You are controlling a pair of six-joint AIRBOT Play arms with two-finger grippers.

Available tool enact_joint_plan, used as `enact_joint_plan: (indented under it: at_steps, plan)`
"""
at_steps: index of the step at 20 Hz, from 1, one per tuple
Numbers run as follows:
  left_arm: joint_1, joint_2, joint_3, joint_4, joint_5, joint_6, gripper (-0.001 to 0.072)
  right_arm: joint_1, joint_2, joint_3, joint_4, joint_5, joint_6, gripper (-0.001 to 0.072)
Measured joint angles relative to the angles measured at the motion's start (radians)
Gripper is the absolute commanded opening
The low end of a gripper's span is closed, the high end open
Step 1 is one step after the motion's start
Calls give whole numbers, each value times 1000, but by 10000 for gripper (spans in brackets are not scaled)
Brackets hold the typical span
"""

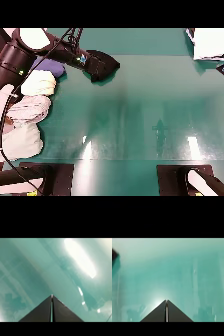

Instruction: Fold the shirts.

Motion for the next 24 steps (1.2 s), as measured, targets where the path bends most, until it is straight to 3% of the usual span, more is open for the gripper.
enact_joint_plan:
  at_steps: [3,4,5,6,11,15,20,21,24]
  plan:
    - [0,0,0,-9,50,0,33,0,-1,0,5,-50,0,16]
    - [0,0,0,-11,66,0,273,0,-1,0,5,-62,0,16]
    - [0,-1,0,-11,89,1,658,0,-1,0,5,-71,0,15]
    - [0,-5,0,1,116,1,695,0,-1,0,6,-79,0,16]
    - [50,-115,0,150,254,-123,697,0,-1,0,6,-91,0,16]
    - [168,-301,0,40,339,-187,696,0,-1,0,7,-74,0,16]
    - [232,-485,0,-222,414,-103,695,0,-1,0,7,-57,0,16]
    - [237,-509,0,-253,430,-90,619,0,-1,0,6,-55,0,16]
    - [244,-545,1,-325,488,-66,594,0,-1,0,6,-53,0,16]
